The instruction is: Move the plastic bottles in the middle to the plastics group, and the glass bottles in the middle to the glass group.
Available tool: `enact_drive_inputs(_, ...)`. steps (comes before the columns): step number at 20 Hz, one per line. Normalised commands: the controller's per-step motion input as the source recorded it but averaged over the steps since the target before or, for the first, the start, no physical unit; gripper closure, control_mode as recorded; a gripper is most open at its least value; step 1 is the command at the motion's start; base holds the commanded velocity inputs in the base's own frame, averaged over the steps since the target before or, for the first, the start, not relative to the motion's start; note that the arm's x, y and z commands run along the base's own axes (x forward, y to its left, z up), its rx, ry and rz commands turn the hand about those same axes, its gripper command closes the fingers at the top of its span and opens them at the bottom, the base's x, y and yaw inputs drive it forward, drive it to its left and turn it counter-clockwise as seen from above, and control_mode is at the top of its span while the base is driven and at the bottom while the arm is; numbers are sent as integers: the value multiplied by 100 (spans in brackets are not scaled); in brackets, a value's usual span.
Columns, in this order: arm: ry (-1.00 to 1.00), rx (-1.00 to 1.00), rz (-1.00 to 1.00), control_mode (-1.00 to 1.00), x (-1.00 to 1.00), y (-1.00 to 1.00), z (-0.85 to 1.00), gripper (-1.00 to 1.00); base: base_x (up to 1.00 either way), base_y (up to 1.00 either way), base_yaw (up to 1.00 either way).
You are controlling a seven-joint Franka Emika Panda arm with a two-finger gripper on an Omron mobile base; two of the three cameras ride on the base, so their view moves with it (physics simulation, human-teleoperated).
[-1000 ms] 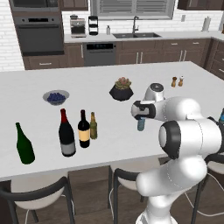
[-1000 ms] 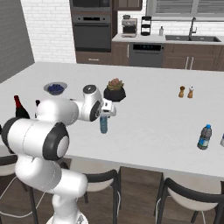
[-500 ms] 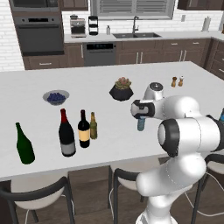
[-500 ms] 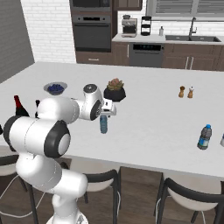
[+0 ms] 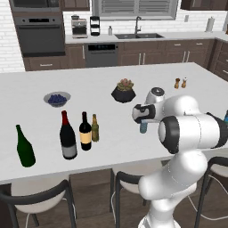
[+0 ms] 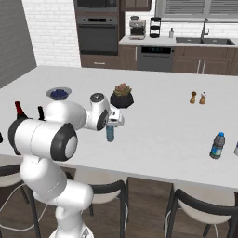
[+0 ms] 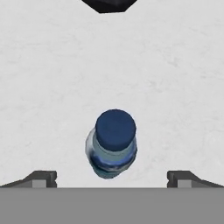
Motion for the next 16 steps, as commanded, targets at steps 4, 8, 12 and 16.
enact_drive_inputs(4,0,1,0,-100,9,0,-13,-100,0,0,0)
enact_drive_inputs(8,0,1,0,-100,7,0,-8,-100,0,0,0)
enact_drive_inputs(12,0,0,0,-100,8,0,0,-100,0,0,0)
enact_drive_inputs(16,0,0,0,-100,14,0,-1,-100,0,0,0)
